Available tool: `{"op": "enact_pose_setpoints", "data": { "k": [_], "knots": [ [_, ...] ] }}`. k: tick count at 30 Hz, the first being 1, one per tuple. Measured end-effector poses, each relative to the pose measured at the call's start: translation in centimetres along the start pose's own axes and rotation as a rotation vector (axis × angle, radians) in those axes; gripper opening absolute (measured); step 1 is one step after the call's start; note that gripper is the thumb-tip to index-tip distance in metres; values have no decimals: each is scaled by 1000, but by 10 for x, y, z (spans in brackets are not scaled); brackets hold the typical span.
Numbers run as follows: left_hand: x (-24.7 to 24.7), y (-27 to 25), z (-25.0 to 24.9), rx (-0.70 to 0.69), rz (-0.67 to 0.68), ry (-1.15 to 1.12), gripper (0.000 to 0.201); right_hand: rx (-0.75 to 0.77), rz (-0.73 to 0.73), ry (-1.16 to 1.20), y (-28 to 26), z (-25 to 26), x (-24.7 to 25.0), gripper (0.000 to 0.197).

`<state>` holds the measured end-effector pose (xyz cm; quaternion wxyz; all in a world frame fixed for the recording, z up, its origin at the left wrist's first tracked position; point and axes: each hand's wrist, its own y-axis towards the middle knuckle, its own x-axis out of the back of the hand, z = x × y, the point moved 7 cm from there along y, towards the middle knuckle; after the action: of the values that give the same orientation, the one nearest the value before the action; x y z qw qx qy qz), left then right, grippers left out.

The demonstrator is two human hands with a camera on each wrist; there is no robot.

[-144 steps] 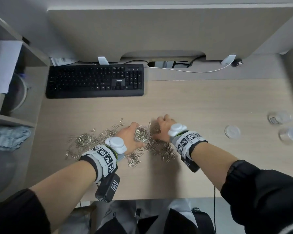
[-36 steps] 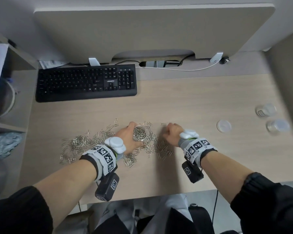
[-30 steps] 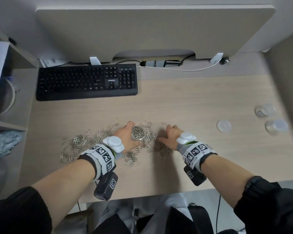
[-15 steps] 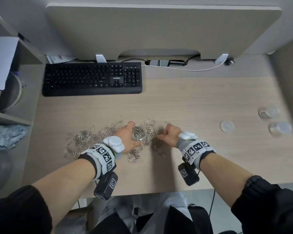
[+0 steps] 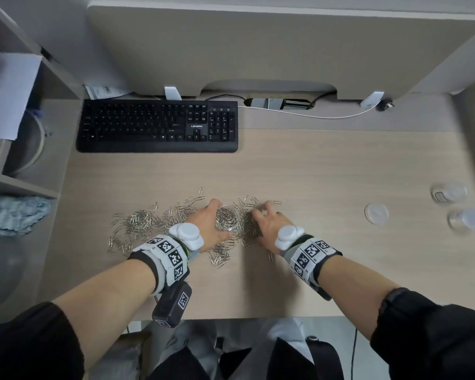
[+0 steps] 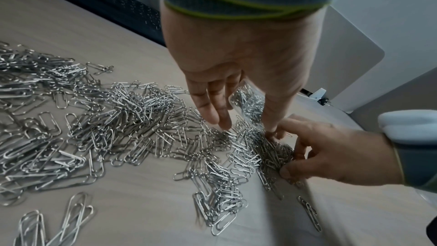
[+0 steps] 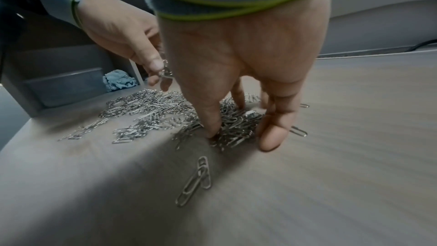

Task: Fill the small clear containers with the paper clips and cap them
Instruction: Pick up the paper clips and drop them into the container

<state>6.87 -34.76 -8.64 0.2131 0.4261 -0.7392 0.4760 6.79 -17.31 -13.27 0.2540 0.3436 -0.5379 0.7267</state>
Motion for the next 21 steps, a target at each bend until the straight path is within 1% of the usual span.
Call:
{"op": "enact_pose_setpoints", "data": {
  "k": [2,6,9,14,16,18,20,21],
  "knots": [
    [1,-1,1,4,0,4,73,5,29,16,6,0,1,54],
    [1,0,3,18,-13,29,72,-6,40,55,10,-1,0,50],
    [-2,-1,0,8,10,31,71,-80,59,150,11,-7,6,49],
    [-4,-1,-7,5,2,23,71,-163,44,275,1,-21,19,33],
    [-4,-1,-11,0,2,43,71,-192,10,422,-5,-26,28,25],
    [-3,-1,-15,-9,2,60,72,-216,-29,656,-12,-26,41,15],
    [-3,-2,-18,-21,8,70,71,-200,-32,850,-19,-21,56,14],
    [-3,-1,-19,-25,13,69,70,-174,-29,907,-22,-15,65,14]
  ]
}}
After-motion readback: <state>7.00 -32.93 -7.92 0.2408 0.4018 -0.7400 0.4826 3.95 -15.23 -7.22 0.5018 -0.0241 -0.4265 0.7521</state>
